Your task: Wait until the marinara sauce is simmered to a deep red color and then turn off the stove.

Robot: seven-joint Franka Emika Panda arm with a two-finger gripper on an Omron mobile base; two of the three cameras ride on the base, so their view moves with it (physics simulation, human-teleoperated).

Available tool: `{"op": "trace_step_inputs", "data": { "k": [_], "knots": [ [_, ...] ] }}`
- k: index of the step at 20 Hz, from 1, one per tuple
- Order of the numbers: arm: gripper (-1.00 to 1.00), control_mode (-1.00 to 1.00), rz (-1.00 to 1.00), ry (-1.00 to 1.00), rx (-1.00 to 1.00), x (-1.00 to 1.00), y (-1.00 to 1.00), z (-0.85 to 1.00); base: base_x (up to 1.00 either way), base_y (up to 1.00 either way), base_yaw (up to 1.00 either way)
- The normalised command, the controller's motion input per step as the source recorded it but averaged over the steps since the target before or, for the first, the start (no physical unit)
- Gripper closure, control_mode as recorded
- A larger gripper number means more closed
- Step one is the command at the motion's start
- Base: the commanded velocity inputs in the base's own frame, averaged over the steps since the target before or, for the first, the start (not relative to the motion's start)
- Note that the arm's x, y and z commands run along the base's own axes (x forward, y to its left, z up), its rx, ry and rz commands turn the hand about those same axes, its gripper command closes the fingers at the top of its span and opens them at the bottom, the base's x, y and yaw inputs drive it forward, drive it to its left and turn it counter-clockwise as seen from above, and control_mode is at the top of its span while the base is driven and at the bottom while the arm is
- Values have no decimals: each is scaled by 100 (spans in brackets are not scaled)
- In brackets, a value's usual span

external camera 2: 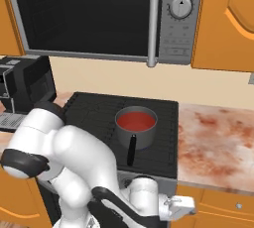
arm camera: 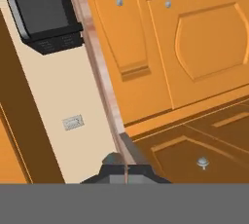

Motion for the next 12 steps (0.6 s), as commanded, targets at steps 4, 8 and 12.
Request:
{"op": "trace_step_inputs", "data": {
  "k": [4,8,12],
  "knots": [
    [100,-100,-76,-6,12,36,-38,49,0,0,0],
    [100,-100,-71,-8,18,21,-47,59,0,0,0],
    [100,-100,-38,-16,25,-68,-25,96,0,0,0]
  ]
}}
